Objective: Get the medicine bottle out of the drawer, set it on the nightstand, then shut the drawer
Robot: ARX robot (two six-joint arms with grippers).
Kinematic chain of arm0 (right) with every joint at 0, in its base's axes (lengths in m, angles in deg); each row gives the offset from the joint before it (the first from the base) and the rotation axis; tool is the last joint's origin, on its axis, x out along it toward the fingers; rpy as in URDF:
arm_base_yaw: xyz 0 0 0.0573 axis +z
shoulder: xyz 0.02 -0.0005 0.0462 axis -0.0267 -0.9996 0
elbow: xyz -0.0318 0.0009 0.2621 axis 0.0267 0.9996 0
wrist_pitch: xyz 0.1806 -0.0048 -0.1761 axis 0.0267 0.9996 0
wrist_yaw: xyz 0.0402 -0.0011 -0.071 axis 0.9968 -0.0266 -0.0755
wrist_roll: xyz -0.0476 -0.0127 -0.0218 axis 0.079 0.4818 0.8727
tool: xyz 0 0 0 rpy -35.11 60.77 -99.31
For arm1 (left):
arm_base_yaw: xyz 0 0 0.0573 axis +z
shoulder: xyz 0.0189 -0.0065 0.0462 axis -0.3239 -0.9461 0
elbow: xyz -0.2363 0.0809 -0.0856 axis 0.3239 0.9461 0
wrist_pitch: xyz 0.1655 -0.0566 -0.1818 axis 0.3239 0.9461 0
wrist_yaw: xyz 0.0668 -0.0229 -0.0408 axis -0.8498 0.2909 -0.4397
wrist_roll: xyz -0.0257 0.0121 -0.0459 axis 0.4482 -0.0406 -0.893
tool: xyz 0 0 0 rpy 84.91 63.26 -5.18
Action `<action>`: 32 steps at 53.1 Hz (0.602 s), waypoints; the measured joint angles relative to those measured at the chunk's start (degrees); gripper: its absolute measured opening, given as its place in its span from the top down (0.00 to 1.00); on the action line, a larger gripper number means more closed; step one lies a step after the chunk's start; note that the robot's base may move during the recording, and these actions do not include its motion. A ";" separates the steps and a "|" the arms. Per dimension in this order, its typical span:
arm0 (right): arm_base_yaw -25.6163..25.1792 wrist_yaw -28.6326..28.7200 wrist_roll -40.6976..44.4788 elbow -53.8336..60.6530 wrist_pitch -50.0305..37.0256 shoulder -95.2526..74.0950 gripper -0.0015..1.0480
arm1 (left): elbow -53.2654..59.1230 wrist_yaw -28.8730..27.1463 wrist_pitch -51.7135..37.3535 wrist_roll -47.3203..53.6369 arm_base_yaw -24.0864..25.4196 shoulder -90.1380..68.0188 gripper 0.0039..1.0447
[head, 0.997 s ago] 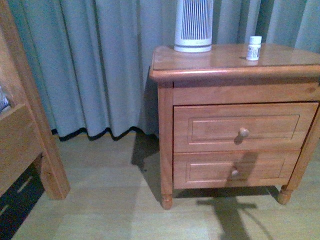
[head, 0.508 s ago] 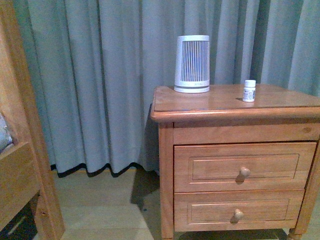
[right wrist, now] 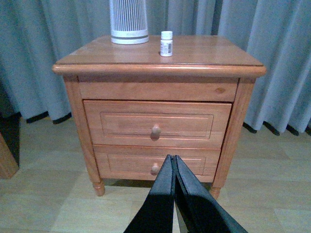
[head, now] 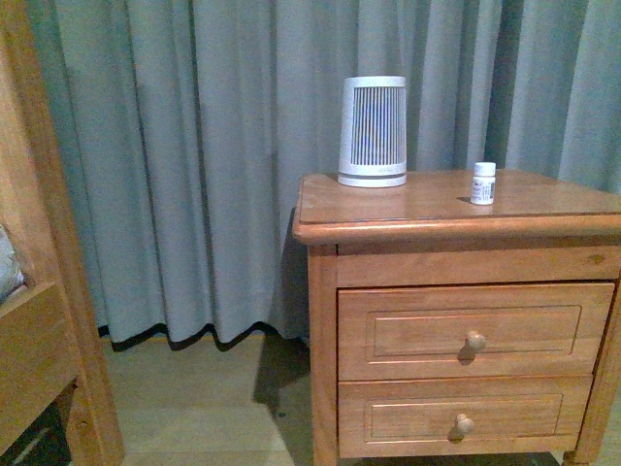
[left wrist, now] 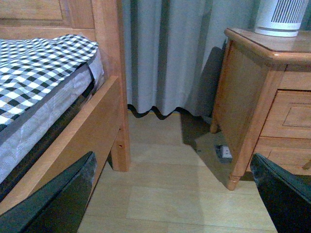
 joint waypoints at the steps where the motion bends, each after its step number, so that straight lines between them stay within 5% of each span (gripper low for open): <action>1: 0.00 0.00 -0.02 0.26 0.13 0.39 0.97 | 0.00 0.00 0.00 0.00 0.00 0.00 0.06; 32: 0.00 0.02 0.00 5.92 3.96 10.38 0.97 | 0.00 0.00 0.00 0.00 0.00 0.00 0.06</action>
